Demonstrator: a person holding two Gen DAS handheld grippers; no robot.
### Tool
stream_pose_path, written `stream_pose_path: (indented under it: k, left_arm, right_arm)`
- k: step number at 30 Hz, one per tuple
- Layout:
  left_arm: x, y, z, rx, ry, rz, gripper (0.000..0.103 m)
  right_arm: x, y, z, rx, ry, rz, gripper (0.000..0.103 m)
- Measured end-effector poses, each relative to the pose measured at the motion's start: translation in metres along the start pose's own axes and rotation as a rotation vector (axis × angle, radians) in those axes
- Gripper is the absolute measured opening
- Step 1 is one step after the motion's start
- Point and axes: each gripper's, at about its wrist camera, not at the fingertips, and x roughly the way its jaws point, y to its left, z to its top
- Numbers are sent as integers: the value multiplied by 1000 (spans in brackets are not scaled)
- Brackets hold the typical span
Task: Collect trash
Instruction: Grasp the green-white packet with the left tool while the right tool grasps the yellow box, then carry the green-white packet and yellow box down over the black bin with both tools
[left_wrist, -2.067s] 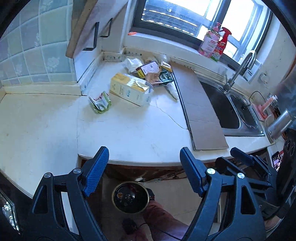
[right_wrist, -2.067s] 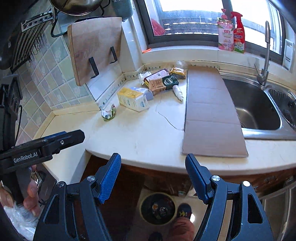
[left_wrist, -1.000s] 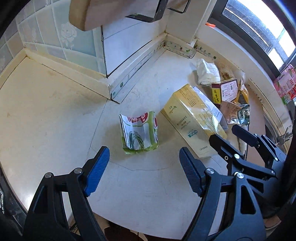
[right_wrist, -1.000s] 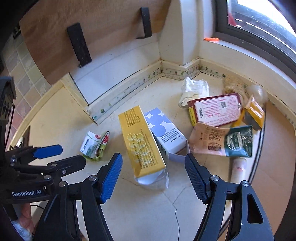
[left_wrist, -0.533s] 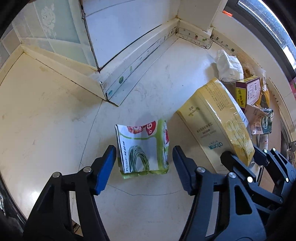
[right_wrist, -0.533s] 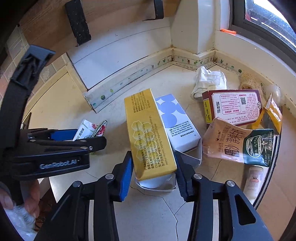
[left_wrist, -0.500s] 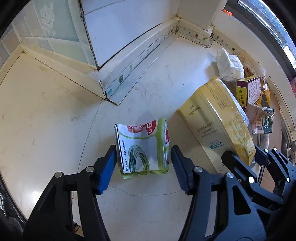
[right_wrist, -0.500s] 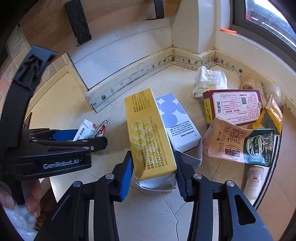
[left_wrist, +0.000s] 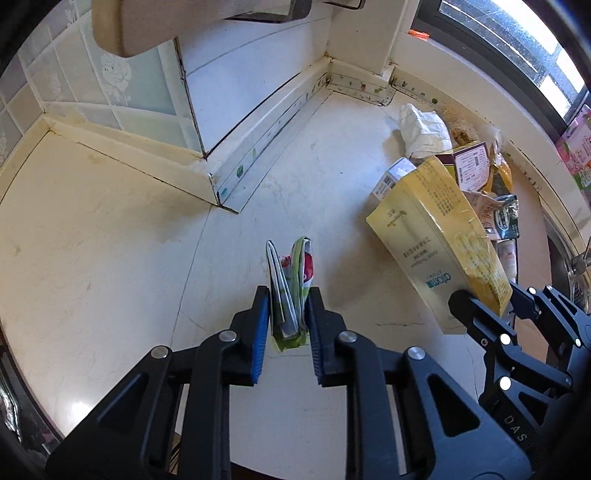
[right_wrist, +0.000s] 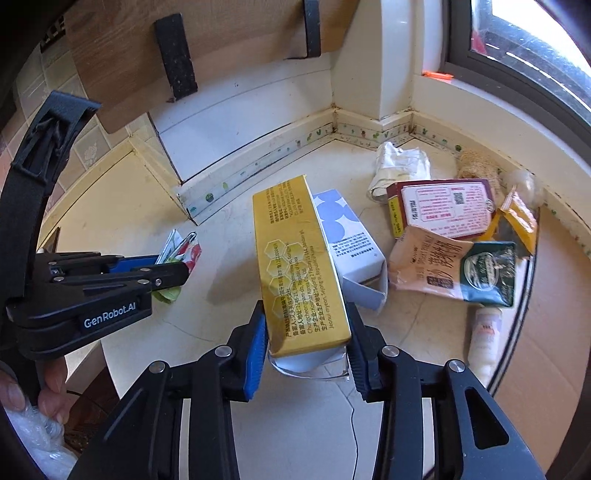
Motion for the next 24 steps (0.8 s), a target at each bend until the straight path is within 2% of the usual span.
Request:
stream_pose_path:
  k: [5, 11, 18, 24]
  left_arm:
    - [-30, -1, -16, 52, -4, -82, 17]
    - [-74, -9, -46, 166, -32, -169, 17]
    - [-134, -13, -91, 283, -97, -253, 17]
    - [-172, -4, -139, 366, -117, -313, 17]
  right_arm:
    - [-41, 5, -18, 63, -40, -55, 38]
    - [-96, 19, -50, 170, -93, -117, 38]
    - [-164, 65, -103, 249, -152, -199, 38]
    - [-208, 111, -159, 314, -167, -248, 38]
